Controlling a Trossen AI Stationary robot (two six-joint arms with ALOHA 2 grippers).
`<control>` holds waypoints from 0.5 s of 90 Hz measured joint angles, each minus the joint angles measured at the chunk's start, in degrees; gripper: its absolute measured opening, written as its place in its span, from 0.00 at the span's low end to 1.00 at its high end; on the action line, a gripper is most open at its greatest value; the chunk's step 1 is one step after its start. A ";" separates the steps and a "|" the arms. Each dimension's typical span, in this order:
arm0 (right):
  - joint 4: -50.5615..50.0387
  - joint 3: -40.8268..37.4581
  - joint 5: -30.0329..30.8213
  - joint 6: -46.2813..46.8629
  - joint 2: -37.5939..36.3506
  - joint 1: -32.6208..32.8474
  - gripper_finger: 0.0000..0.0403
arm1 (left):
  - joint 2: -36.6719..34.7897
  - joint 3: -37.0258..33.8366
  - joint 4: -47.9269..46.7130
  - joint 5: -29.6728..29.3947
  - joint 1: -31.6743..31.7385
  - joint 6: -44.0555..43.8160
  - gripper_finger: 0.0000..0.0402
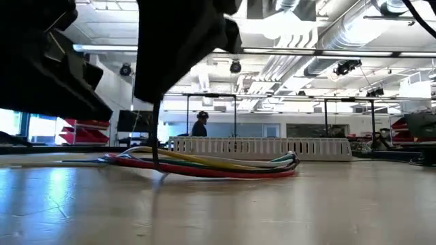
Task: Ziptie cables
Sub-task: Wrap the cable wire using a black zip tie
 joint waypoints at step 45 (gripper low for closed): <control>-0.17 0.07 -3.73 -1.53 -0.56 -2.36 0.00 | 8.54 6.17 0.98 -1.23 3.68 -2.49 0.32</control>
